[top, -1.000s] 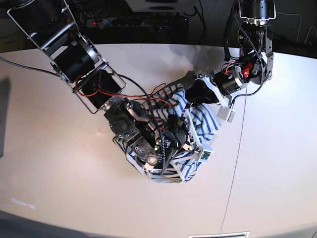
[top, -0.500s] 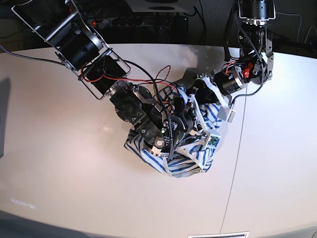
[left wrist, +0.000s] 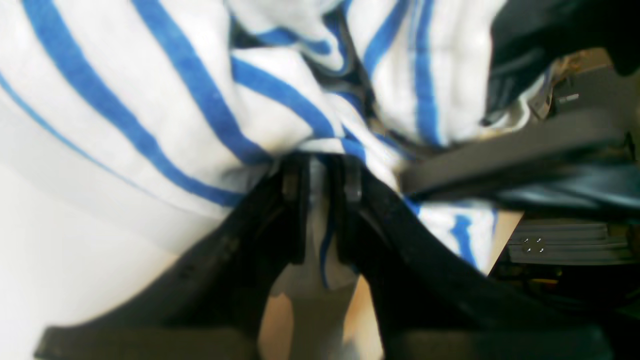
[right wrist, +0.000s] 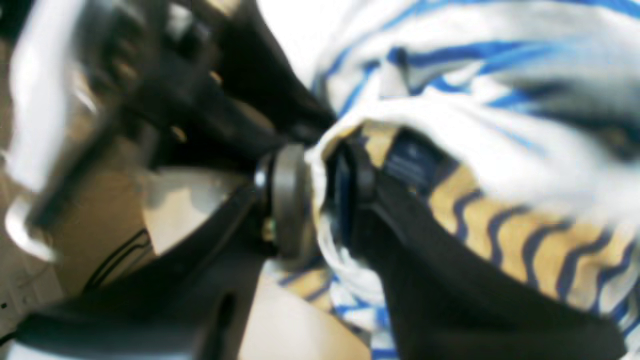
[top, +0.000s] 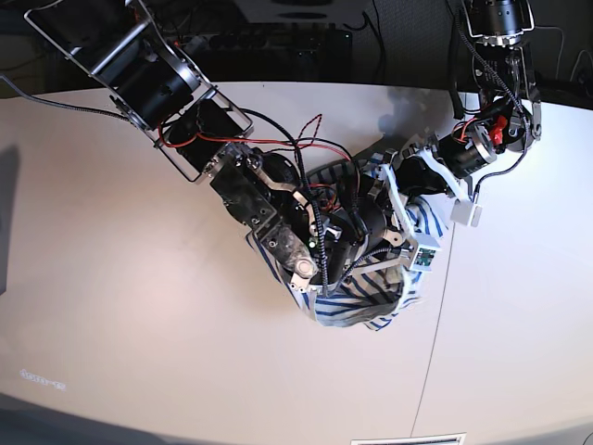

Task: Fold the T-shirt properly
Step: 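Lift the shirt end with the right gripper and fold it toward the left gripper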

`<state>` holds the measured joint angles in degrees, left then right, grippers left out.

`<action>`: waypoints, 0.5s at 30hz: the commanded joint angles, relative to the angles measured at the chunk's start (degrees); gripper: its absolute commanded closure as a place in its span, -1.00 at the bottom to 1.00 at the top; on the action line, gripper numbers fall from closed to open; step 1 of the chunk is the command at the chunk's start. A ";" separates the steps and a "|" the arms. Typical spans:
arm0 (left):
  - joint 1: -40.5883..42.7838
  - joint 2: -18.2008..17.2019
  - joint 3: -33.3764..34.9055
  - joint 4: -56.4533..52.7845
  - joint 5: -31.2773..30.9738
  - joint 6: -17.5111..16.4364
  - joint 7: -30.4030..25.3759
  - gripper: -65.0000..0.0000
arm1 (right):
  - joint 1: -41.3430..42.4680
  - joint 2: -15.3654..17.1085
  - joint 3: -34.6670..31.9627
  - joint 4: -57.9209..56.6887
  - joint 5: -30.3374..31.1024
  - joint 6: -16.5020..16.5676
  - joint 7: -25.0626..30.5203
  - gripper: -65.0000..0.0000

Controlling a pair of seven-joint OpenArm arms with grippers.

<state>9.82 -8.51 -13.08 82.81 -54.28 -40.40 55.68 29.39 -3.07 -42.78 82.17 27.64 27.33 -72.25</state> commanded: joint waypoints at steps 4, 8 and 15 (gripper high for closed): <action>-0.59 -0.24 -0.02 0.66 -1.44 0.40 -1.18 0.63 | 1.60 -2.40 0.33 1.05 0.59 -3.52 0.63 0.54; -0.59 -0.24 -0.02 0.66 -1.44 0.40 -0.96 0.63 | 2.01 -2.80 1.09 1.68 -0.22 -3.54 1.09 0.54; -0.39 -0.26 -0.02 0.66 -1.11 0.40 -0.94 0.63 | 2.64 -2.89 2.99 5.70 5.11 -1.73 1.29 0.54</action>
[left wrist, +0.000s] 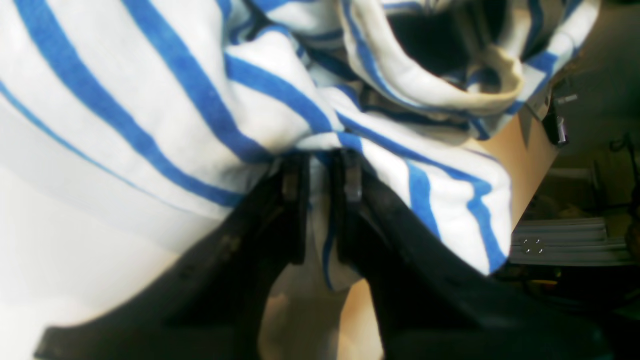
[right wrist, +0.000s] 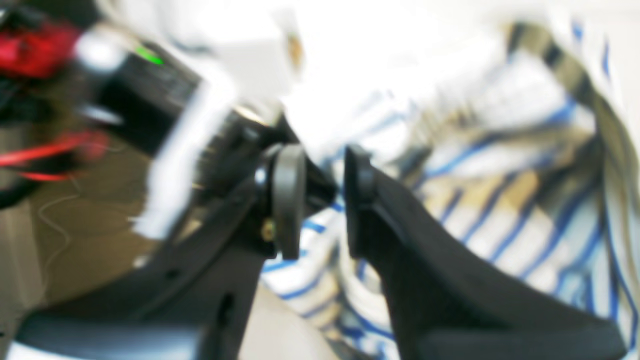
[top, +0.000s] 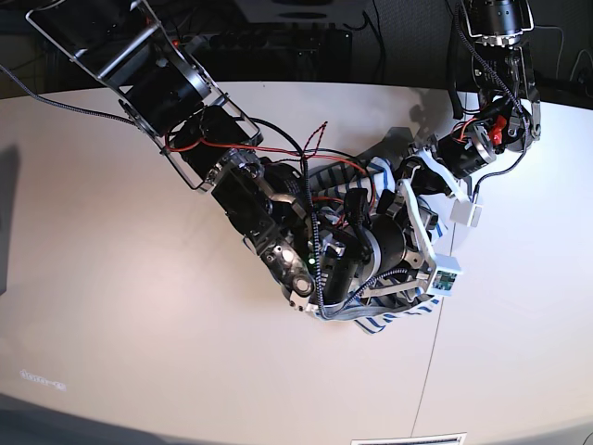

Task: Fold the T-shirt properly
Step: 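Lift the shirt end with the right gripper and fold it toward the left gripper, then hold the bundle with both grippers and fold it over again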

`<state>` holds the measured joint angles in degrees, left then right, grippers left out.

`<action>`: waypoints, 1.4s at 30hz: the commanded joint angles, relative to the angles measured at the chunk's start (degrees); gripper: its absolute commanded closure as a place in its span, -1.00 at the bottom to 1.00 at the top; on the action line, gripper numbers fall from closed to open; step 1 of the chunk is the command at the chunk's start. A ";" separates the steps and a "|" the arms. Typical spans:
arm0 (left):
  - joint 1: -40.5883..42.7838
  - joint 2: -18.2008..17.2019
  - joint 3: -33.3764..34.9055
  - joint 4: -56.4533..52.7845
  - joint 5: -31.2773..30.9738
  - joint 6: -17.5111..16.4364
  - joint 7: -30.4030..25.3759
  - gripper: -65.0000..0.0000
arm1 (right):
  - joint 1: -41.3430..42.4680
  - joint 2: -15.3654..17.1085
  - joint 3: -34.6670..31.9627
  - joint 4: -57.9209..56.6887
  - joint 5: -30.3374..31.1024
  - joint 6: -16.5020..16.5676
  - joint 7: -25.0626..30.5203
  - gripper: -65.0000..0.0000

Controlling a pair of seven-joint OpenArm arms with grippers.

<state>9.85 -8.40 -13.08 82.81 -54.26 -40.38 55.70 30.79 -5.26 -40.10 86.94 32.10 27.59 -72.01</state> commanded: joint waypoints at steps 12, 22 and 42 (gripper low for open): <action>-0.31 -3.45 -0.13 0.66 -1.64 0.38 -0.17 0.63 | 1.25 -3.17 6.23 1.99 -8.52 -1.84 3.21 0.94; -0.28 -5.44 -1.25 0.66 -3.10 0.38 0.50 0.63 | 1.20 6.58 16.57 1.88 -14.86 -1.75 7.67 1.00; -0.31 -5.44 -1.33 0.66 -3.41 0.38 0.68 0.63 | -9.99 11.50 10.84 4.07 13.94 4.04 1.14 1.00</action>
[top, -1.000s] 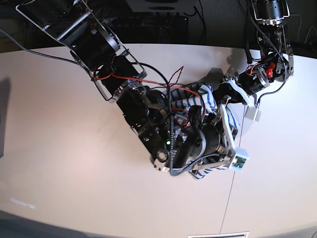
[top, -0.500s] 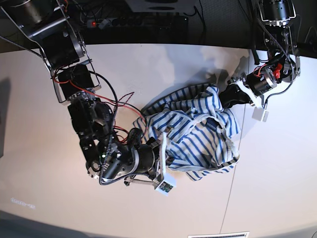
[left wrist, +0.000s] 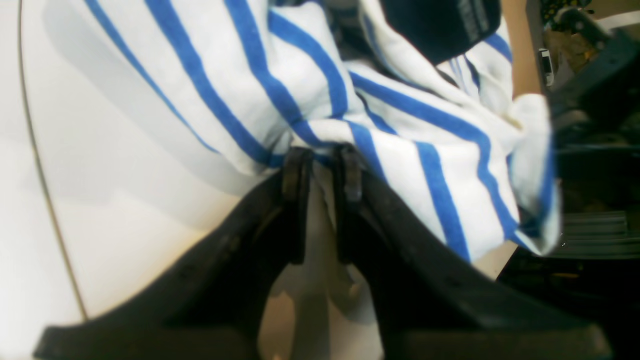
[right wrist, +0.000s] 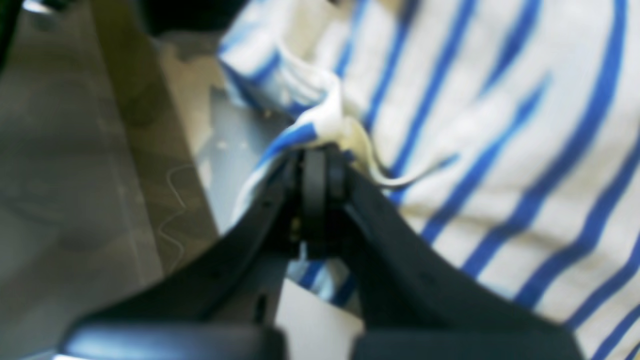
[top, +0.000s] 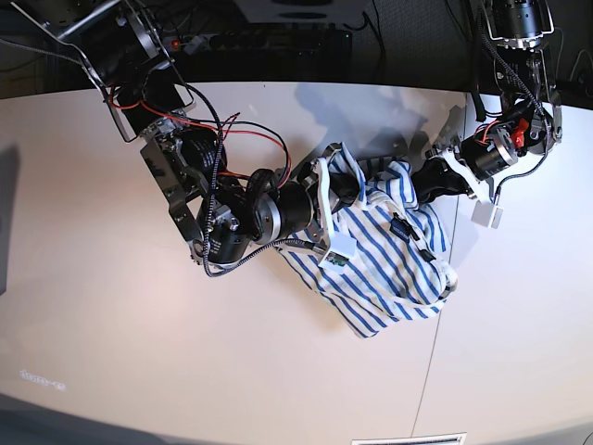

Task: Fold the T-shirt properly
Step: 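Hold the bundle with both grippers and fold it over again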

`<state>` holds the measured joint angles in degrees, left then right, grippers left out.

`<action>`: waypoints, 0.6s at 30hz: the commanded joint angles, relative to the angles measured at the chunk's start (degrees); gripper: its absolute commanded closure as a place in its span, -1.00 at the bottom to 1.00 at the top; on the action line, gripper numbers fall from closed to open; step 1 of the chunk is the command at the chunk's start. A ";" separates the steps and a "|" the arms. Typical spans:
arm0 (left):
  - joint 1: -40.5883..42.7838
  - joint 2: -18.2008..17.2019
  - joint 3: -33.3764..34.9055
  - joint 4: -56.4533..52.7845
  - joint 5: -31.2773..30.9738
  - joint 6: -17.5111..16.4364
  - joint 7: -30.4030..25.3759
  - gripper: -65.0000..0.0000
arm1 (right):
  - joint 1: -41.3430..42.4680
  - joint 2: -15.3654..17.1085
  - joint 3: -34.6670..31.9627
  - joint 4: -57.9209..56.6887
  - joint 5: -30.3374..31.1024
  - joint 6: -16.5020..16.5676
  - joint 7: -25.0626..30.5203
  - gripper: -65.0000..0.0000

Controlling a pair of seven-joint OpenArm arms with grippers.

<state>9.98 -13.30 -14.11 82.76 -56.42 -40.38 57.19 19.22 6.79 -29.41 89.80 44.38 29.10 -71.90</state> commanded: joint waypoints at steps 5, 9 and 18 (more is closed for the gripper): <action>-0.46 -0.55 -2.73 0.70 -1.64 0.38 -0.79 0.63 | 3.19 -2.01 0.44 5.68 -0.55 2.62 3.19 1.00; -0.42 -0.76 -6.34 0.70 -1.90 0.38 0.09 0.63 | 5.22 -4.70 2.29 5.49 -4.26 2.62 5.25 1.00; 0.46 -4.07 -12.24 3.76 -5.75 0.38 3.32 0.63 | 13.31 -7.13 7.34 -1.68 -16.79 2.45 14.05 1.00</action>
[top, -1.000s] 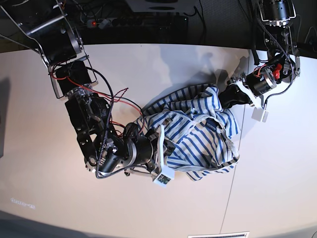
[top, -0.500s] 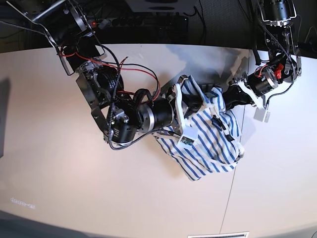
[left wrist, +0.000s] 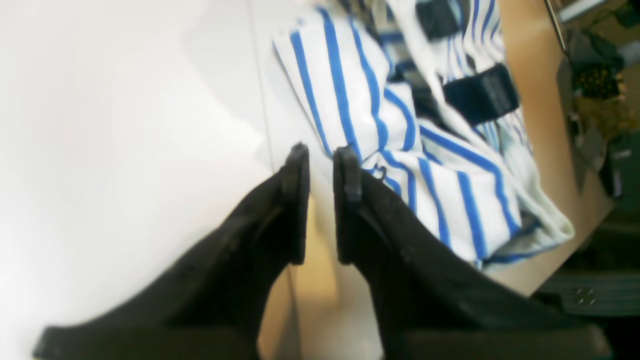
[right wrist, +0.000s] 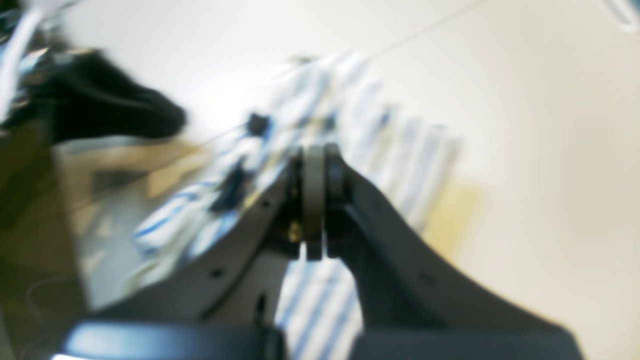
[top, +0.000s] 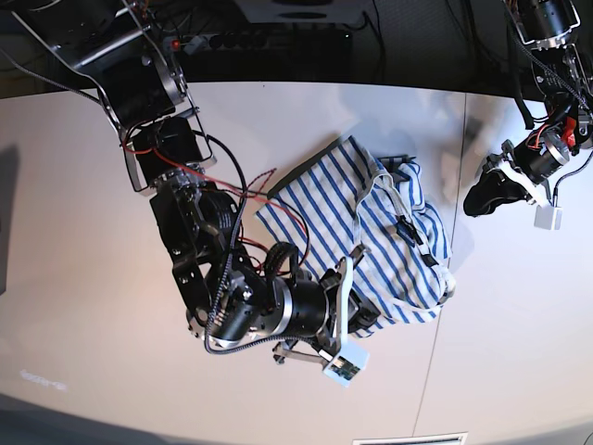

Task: Fold the T-shirt properly
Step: 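Hold the bundle with both grippers and fold it over again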

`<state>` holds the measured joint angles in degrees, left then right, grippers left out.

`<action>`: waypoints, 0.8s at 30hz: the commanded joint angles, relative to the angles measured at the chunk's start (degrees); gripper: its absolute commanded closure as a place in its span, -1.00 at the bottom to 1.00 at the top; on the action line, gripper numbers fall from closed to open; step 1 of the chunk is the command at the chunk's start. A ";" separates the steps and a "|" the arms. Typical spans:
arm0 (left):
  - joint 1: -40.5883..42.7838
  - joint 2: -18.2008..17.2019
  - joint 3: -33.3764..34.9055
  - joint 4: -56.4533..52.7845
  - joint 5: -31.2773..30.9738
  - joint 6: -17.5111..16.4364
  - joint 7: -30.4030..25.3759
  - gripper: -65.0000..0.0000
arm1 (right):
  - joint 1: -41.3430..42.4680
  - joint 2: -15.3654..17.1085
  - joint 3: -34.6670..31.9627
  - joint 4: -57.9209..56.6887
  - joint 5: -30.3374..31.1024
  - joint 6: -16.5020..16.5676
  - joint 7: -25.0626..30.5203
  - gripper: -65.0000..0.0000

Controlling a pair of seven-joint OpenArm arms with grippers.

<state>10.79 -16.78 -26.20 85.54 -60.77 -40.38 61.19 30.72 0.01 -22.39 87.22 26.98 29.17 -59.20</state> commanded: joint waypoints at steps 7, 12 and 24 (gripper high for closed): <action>7.61 0.00 2.97 17.84 -1.09 0.38 -0.94 0.63 | 12.50 -2.97 0.44 -15.98 -3.96 1.81 7.17 1.00; 12.79 1.07 4.42 32.37 -0.90 0.38 -2.16 0.63 | 19.19 -7.50 0.42 -32.02 -7.58 -0.20 10.29 1.00; 13.07 2.84 26.01 34.69 14.05 0.38 -8.96 0.63 | 22.67 -8.70 -0.55 -45.97 -6.36 -0.83 13.88 1.00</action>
<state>24.03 -13.67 0.08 119.50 -45.95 -39.48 53.47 51.13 -8.19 -23.20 40.45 19.90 28.32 -46.48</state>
